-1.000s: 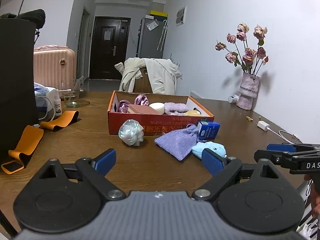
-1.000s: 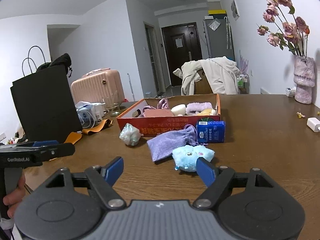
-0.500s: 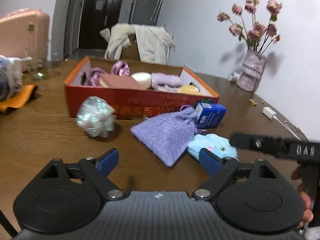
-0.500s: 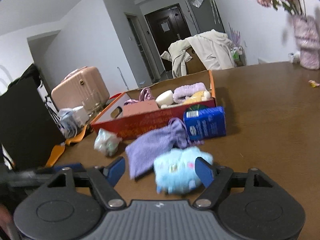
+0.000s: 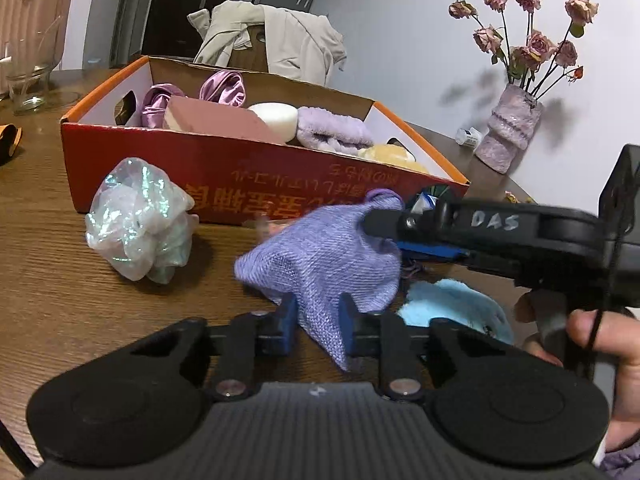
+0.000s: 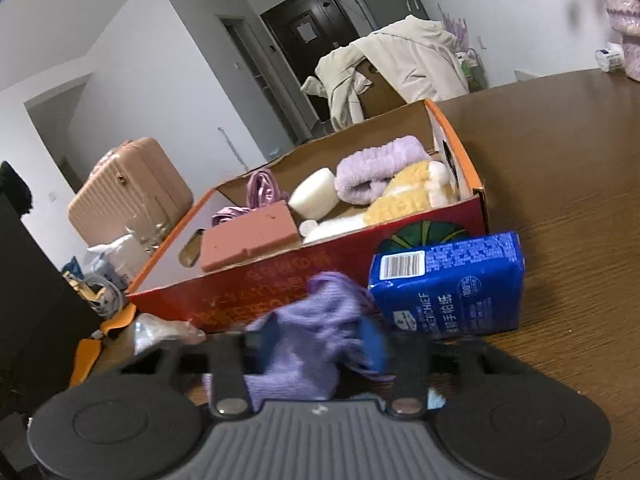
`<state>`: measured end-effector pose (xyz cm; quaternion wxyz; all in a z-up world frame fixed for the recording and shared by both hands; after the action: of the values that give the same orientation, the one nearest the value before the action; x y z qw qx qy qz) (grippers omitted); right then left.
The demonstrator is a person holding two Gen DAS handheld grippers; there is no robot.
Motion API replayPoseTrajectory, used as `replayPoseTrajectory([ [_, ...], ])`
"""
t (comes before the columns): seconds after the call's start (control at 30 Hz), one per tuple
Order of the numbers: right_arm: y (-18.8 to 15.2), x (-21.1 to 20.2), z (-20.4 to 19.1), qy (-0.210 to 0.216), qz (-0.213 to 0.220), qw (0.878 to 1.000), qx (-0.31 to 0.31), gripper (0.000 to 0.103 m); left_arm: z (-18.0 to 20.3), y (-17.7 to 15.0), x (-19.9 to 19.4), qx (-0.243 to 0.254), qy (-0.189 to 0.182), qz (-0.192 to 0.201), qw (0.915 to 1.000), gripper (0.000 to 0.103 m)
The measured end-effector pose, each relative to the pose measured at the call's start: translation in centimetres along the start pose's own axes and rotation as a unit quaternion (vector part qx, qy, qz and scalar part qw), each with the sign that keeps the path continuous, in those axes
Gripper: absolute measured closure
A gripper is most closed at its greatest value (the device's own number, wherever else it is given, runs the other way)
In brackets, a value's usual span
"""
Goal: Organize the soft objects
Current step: 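Close both tools together on the purple drawstring pouch, then carry the purple pouch into the box with both tools and open them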
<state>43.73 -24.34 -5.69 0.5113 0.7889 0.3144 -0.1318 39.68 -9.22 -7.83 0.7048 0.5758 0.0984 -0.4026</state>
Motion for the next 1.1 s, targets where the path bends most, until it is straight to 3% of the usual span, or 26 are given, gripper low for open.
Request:
replayPoseTrajectory([
  [0.03,0.0,0.0,0.0,-0.005,0.001,1.0,-0.001,0.09,-0.1,0.1,-0.2,0.001,-0.001,0.003,1.0,0.088],
  [0.17,0.1,-1.5,-1.3,0.005,0.014,1.0,-0.021,0.093,0.5,0.4,-2.3,0.012,-0.003,0.022,0.9997,0.094],
  [0.33,-0.6,-7.0,-5.1,0.015,0.052,0.994,-0.09,0.098,2.1,-0.1,-8.2,0.024,-0.036,0.056,0.9975,0.094],
  [0.5,-5.9,-11.2,-6.9,0.043,0.011,0.993,-0.107,0.1,1.9,-4.5,-12.2,0.03,-0.059,0.03,0.9974,0.093],
  [0.6,-9.1,-12.1,-7.1,0.038,-0.013,0.994,-0.097,0.1,1.5,-7.1,-12.6,0.032,-0.028,0.01,0.999,0.091],
  [0.7,-10.5,-13.4,-7.0,0.034,-0.013,0.996,-0.086,0.091,-0.2,-8.3,-13.3,0.032,0.034,0.015,0.9988,0.081],
  [0.77,-10.6,-14.3,-6.9,0.028,-0.002,0.996,-0.086,0.086,-0.9,-8.3,-14.6,0.015,0.035,0.032,0.9988,0.058],
  [0.8,-10.5,-14.6,-6.7,0.023,0.004,0.996,-0.083,0.081,-0.9,-8.1,-15.2,0.01,0.028,0.043,0.9986,0.054],
  [0.87,-10.4,-14.5,-6.3,0.016,0.011,0.997,-0.078,0.062,-0.7,-7.8,-15.9,0.01,0.018,0.061,0.9979,0.051],
  [0.93,-10.6,-14.0,-6.1,0.01,0.014,0.997,-0.072,0.058,-0.7,-7.7,-15.5,0.007,0.016,0.062,0.9979,0.046],
  [1.1,-12.0,-12.2,-5.8,-0.005,0.0,0.998,-0.07,0.055,-1.8,-8.3,-13.1,-0.023,0.015,0.026,0.9993,0.046],
])
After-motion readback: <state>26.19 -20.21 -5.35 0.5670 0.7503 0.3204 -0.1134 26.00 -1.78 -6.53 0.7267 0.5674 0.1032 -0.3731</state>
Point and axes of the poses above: each gripper's, at about its wrist camera, not at the fingertips, and x roughly the way its jaws point, z to its right, y to its top, the point moved 7 cm from there along x, roughly the way its jaws point, and after that the axes turned 2 degrees about -y, right-handed, at the moved point
